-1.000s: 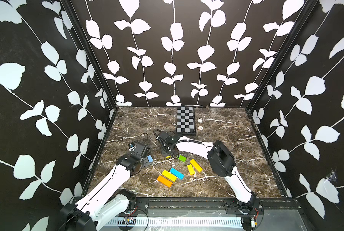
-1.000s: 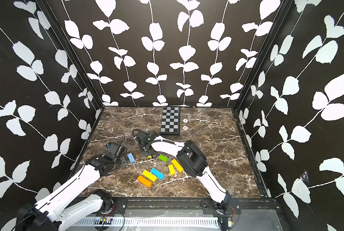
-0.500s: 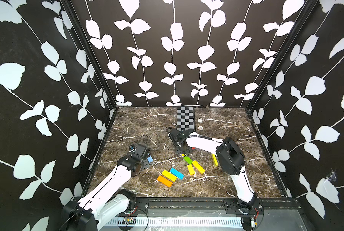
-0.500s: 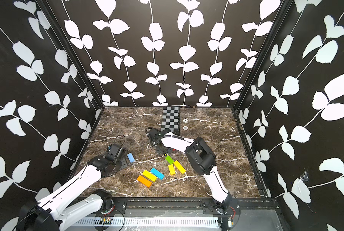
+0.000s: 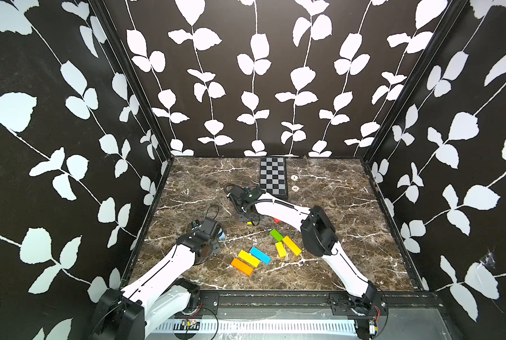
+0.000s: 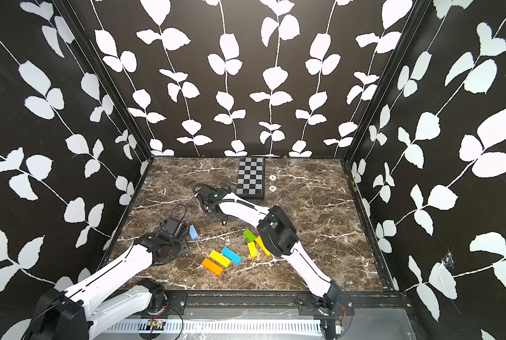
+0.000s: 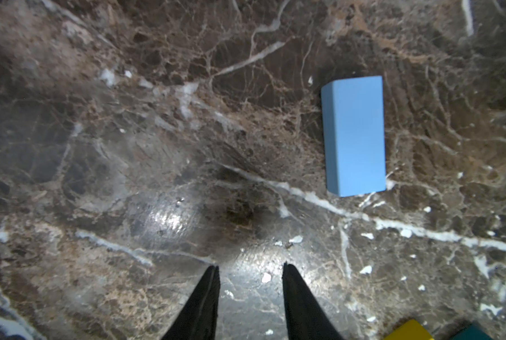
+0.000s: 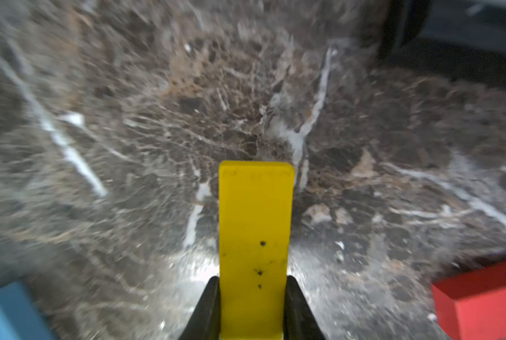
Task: Assemble the letter h with building blocks
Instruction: Place the building block at the center of the board.
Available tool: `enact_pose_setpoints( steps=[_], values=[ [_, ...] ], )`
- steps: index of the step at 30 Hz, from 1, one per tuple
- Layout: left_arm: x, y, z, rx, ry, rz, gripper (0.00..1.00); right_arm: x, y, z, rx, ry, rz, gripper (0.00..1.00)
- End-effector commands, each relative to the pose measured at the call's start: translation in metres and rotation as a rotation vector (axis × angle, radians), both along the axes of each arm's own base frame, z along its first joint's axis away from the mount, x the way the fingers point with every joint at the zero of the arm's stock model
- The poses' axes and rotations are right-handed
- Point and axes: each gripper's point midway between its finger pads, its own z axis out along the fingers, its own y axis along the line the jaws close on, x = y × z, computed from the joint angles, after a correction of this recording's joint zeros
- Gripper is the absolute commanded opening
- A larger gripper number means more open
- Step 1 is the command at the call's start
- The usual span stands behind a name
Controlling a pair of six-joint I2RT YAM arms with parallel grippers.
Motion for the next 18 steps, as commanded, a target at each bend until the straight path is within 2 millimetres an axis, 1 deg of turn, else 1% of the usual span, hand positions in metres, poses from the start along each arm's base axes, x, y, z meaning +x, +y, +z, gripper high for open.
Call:
enact_pose_setpoints(
  steps=[1,3,4,5,6,8,11,15,16,18],
  values=[
    [0.000,-0.001,-0.004,-0.011,0.007,0.004,0.39,-0.003,-0.007,-0.004,-0.045,0.034,-0.015,0.15],
    [0.001,-0.002,-0.003,-0.012,0.005,0.002,0.39,-0.003,-0.006,-0.006,-0.039,0.042,-0.019,0.30],
    [0.002,-0.002,-0.002,-0.011,0.004,-0.001,0.39,-0.004,-0.006,-0.007,-0.037,0.043,-0.020,0.41],
    [0.003,-0.002,-0.001,-0.009,0.002,-0.002,0.39,-0.004,-0.005,-0.005,-0.034,0.042,-0.021,0.50],
    [0.003,-0.002,0.000,-0.009,0.001,-0.002,0.39,-0.003,-0.006,-0.005,-0.036,0.040,-0.024,0.53],
    [0.004,-0.002,0.001,-0.005,-0.001,-0.003,0.41,-0.003,-0.008,-0.001,-0.036,0.034,-0.032,0.57],
    [0.005,-0.003,0.002,-0.005,-0.002,-0.007,0.41,-0.003,-0.009,0.002,-0.034,0.027,-0.045,0.56],
    [0.005,-0.002,0.003,-0.002,-0.002,-0.011,0.43,-0.003,-0.005,0.001,-0.021,0.034,-0.034,0.56],
    [0.005,-0.002,0.003,0.000,-0.002,-0.012,0.44,-0.003,-0.004,0.001,-0.018,0.034,-0.026,0.57],
    [0.005,-0.001,0.005,0.006,-0.002,-0.015,0.48,-0.002,0.003,0.007,0.011,0.024,0.012,0.63]
  ],
)
